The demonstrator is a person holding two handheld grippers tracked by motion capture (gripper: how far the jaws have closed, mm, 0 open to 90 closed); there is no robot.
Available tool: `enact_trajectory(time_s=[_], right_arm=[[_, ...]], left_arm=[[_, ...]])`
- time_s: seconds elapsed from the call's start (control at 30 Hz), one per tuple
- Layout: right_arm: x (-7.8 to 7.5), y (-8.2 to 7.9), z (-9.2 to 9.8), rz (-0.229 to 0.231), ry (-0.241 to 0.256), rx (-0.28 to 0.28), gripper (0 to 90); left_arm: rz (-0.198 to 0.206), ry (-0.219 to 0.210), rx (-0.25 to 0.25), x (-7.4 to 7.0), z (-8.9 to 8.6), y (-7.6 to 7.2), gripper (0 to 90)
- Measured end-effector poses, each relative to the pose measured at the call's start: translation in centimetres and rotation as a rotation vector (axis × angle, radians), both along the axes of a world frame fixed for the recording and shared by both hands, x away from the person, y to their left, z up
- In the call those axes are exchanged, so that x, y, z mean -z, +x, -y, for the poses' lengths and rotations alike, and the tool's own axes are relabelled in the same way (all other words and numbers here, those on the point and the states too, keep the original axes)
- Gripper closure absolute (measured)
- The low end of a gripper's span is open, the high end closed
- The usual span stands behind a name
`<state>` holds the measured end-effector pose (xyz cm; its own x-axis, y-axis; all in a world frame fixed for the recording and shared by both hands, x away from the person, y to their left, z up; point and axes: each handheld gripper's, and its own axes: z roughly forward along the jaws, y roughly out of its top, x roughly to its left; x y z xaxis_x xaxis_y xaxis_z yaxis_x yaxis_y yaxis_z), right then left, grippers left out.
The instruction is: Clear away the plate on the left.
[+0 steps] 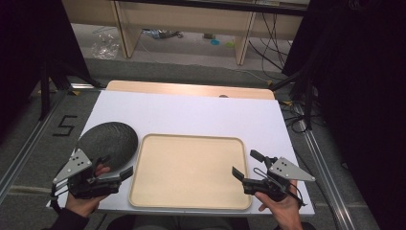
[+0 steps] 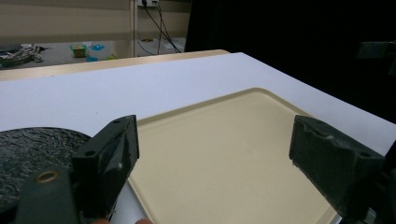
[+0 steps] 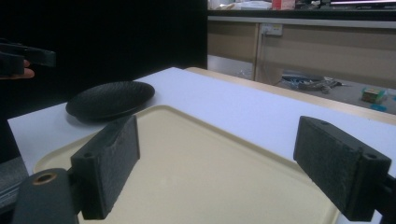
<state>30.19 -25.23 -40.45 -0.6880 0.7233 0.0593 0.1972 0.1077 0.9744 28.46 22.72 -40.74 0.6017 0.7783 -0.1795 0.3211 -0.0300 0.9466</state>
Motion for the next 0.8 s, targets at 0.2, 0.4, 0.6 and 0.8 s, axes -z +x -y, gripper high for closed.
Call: enact_trajectory(time_s=[0.2,0.4,0.6,0.8], right_arm=[[-0.1,0.0,0.1,-0.013,-0.011,-0.003,15.5],[-0.1,0.0,0.1,-0.002,-0.009,0.005,15.6],[-0.1,-0.1,0.1,0.008,0.006,0.015,15.8],[-0.2,-0.1,0.2,0.008,-0.005,0.005,15.9]], left_arm=[[-0.012,-0.017,-0.009,0.0,-0.3,0.1,15.7],[-0.057,-0.01,0.011,0.1,-0.4,0.4,16.1],[-0.082,-0.006,-0.004,0.2,-0.7,0.7,16.0],[-0.176,0.034,-0.071,1.1,-2.1,1.8,16.4]])
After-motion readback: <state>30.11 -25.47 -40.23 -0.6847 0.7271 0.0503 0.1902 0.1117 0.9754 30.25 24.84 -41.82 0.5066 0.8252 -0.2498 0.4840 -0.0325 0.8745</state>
